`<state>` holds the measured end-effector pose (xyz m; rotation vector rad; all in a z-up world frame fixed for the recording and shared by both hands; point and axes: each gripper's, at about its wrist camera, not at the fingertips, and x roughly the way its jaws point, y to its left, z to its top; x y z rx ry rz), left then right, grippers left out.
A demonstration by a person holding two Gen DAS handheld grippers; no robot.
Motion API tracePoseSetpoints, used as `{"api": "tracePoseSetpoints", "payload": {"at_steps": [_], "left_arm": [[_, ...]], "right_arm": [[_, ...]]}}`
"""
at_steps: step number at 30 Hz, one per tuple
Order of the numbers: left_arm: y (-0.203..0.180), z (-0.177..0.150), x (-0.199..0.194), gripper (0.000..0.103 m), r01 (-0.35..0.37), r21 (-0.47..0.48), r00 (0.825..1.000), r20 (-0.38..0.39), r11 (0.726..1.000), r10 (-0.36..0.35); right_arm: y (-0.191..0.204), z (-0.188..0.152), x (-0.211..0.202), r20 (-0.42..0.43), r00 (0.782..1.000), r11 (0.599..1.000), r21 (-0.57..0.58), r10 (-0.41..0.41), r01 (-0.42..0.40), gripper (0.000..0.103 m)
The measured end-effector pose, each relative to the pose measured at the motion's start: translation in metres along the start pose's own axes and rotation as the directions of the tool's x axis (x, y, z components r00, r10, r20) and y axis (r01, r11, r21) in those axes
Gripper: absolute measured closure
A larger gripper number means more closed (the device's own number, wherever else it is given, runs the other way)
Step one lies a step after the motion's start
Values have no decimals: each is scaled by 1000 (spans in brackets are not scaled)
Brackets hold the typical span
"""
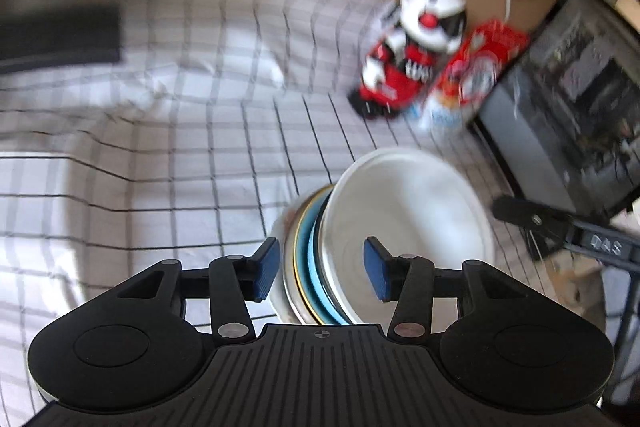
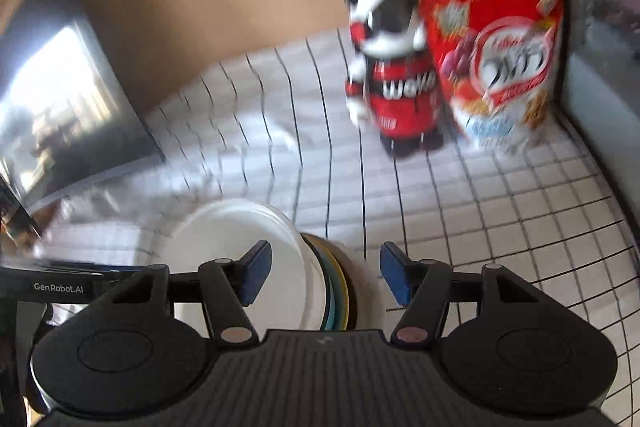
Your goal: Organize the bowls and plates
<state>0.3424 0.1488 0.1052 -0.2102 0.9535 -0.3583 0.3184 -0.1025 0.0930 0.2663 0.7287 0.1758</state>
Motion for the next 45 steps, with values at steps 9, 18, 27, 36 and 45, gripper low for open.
{"api": "tracePoseSetpoints", "payload": {"at_steps": [9,18,27,36,45], "left_arm": [[-53,-153,-65,55,-53,-107,938,334,993,86],[-119,-279,-78,84,-192,17,909,381,981,171],[-139,-345,-77,85,-398,-26,813,454,917,366],[-159,-366,-74,85,-409,77,816,476,909,327],[-164,-371,-74,85,-391,69,798,521,918,301]], "right_arm": [[-25,-128,-76,60,996,997,-37,73,-71,38],[-12,-238,-110,102,994,994,-109,41,-30,38],[4,-309,-143,352,936,977,-189,-27,99,38],[-5,-322,-151,335,942,978,-182,-35,101,38],[-2,-324,-155,375,926,970,-209,-41,127,38]]}}
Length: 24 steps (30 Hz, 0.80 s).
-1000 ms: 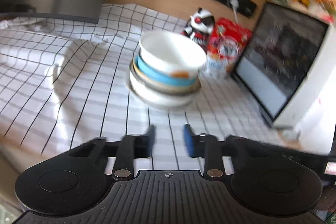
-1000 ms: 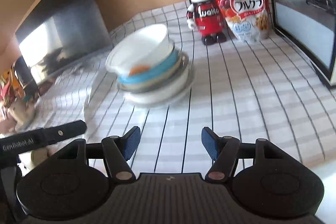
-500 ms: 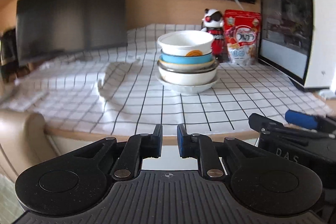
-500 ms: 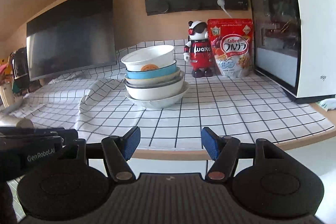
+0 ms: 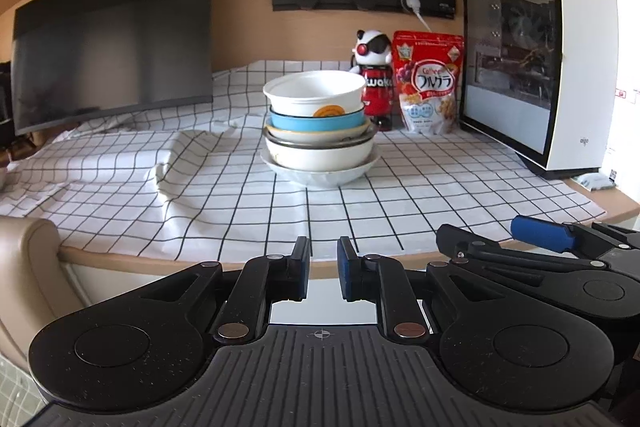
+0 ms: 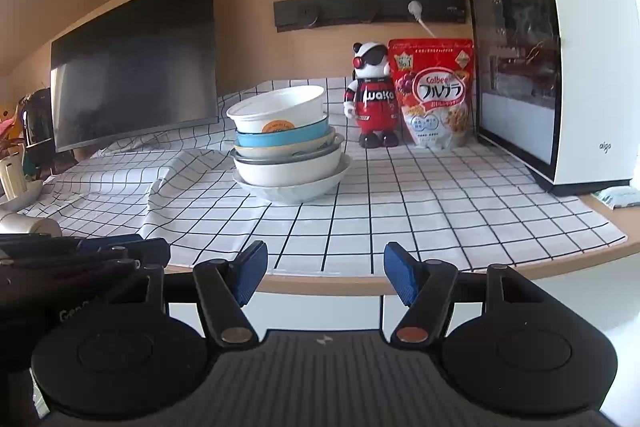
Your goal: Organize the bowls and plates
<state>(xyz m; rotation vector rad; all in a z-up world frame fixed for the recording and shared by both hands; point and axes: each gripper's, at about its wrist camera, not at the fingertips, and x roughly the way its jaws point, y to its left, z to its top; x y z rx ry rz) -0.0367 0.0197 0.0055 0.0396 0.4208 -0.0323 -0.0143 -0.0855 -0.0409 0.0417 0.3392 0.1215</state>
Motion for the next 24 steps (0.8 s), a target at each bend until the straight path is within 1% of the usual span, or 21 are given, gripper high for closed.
{"api": "tracePoseSetpoints", "payload": {"at_steps": [4,9,24], "left_arm": [[3,-3,1,85,-16,-12,1000,-12,1000,16],[5,-3,-1,85,-30,-25,1000,-9,999,29],[5,-5,-8,85,-36,-32,999,3,999,36]], "right_arm": [[2,-1,0,-4,1000,1000,-10,14,-14,38],[4,0,-3,3,1000,999,-22,23,-23,38],[6,0,-5,5,1000,999,-32,29,-29,38]]}}
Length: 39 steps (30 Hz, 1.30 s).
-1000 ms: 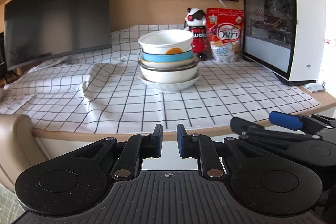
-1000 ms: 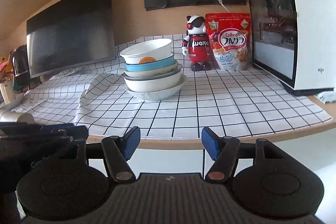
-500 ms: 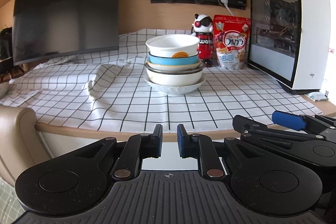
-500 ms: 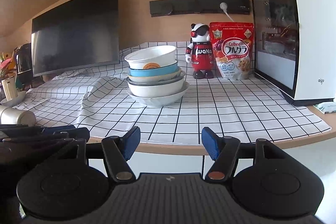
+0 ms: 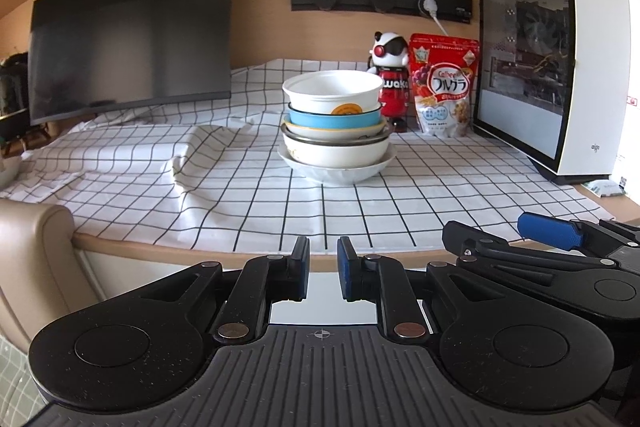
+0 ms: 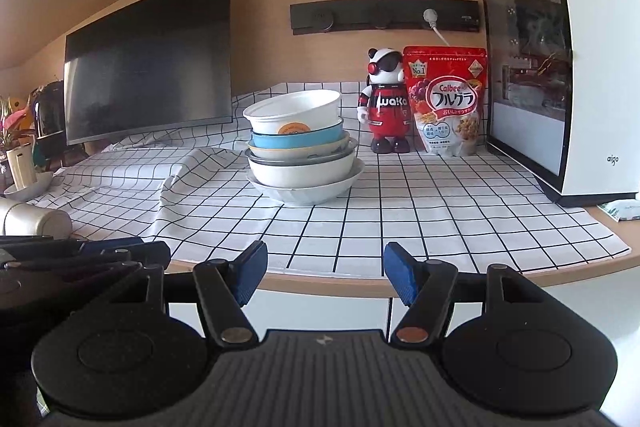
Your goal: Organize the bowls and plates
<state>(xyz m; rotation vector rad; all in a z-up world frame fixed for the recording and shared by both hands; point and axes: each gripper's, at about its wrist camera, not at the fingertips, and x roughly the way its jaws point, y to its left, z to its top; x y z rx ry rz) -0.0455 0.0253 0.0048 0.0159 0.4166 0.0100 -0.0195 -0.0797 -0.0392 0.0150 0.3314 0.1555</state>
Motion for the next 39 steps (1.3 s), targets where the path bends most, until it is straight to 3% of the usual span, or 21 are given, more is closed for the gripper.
{"api": "tracePoseSetpoints", "payload": {"at_steps": [39], "left_arm": [[1,-3,6,85,15,-27,999,-41,1000,-16]], "right_arm": [[-1,-1,2,-38,999,1000,-6,17,-17,37]]}}
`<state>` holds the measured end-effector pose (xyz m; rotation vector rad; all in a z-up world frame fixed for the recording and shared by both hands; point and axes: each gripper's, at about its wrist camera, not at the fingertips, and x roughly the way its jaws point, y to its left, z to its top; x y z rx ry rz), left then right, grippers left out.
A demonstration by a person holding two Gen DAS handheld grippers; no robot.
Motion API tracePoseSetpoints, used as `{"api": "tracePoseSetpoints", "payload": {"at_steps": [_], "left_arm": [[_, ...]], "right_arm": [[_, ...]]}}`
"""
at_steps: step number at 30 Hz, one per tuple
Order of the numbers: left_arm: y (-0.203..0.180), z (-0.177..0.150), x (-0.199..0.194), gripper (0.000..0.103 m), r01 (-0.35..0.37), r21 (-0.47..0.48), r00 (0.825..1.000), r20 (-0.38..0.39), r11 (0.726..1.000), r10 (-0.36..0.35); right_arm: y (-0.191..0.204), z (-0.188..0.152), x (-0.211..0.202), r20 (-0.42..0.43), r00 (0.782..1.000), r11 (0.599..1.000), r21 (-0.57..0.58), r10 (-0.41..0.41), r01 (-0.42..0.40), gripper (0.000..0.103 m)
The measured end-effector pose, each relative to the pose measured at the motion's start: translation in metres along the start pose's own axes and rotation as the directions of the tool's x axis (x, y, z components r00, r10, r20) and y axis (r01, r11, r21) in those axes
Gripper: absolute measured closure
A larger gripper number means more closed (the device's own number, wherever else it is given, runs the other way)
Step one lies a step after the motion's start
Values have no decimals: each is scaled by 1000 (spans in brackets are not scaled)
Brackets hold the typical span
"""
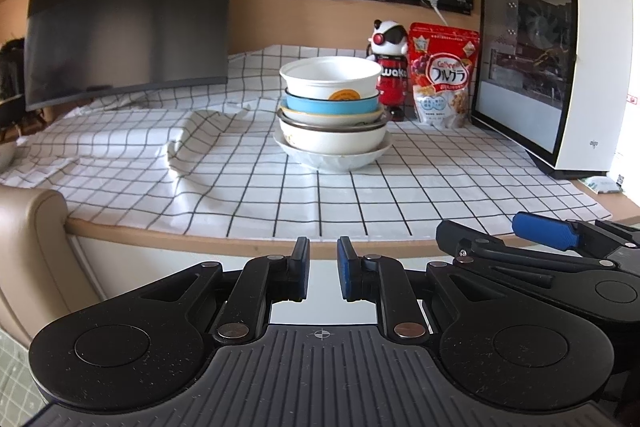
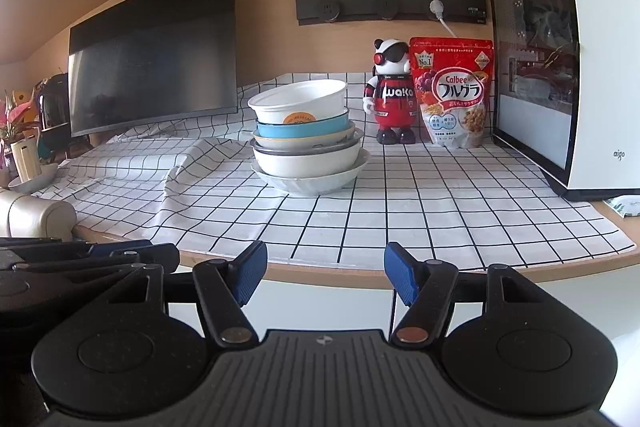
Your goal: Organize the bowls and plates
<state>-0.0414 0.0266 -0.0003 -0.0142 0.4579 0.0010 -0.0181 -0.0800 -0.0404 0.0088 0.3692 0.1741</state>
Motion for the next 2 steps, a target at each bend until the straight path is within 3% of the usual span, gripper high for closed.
{"api": "tracePoseSetpoints", "payload": {"at_steps": [2], "left_arm": [[3,0,4,85,1,-24,1000,-15,1000,-2]], "right_arm": [[0,1,1,-4,1000,1000,-13,-4,4,37]]}}
